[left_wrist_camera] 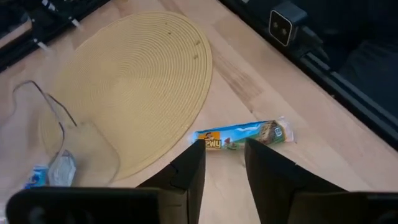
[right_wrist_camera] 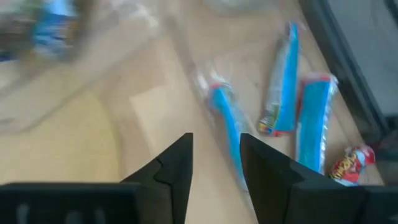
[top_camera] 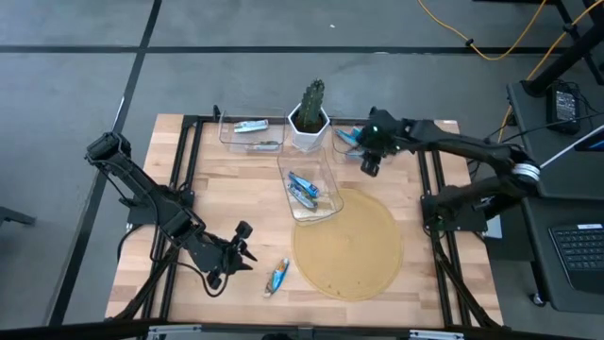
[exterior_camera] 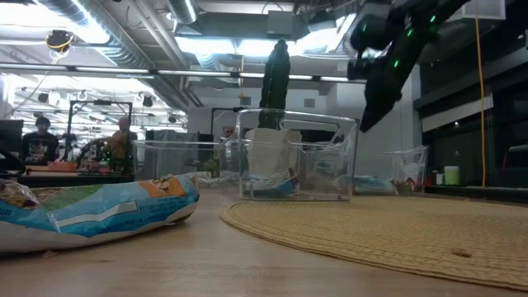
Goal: Pick and place Granola Bars by type
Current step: Put the yellow green granola bar into the left transparent bin
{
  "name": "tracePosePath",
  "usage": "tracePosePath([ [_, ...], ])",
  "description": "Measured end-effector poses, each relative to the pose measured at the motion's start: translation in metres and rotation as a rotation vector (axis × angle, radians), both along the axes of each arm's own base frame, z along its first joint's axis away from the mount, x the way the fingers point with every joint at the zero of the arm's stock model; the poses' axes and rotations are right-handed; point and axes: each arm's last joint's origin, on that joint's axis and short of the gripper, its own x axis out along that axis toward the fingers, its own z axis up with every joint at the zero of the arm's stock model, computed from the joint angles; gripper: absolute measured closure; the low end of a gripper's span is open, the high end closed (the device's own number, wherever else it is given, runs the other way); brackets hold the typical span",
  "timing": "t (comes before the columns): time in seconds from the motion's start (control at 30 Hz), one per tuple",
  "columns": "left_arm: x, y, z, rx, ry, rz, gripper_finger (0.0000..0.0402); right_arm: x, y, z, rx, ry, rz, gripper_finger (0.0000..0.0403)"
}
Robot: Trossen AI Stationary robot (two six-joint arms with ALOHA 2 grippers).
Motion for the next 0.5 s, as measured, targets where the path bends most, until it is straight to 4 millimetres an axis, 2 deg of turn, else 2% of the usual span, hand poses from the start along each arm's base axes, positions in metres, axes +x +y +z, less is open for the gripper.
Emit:
tracePosePath([
  [0.27, 0.005, -0.005, -0.012, -0.037, 0.06, 0.027, 0.0297, -0.001, 0.081, 0.037, -0.118, -0.114, 0.216, 0.0283],
  [0.5, 0.016, -0.016, -0.041, 0.044, 0.155, -0.026, 0.0296, 0.005, 0.152, 0.044, -0.218, -0.212, 0.387, 0.0286],
])
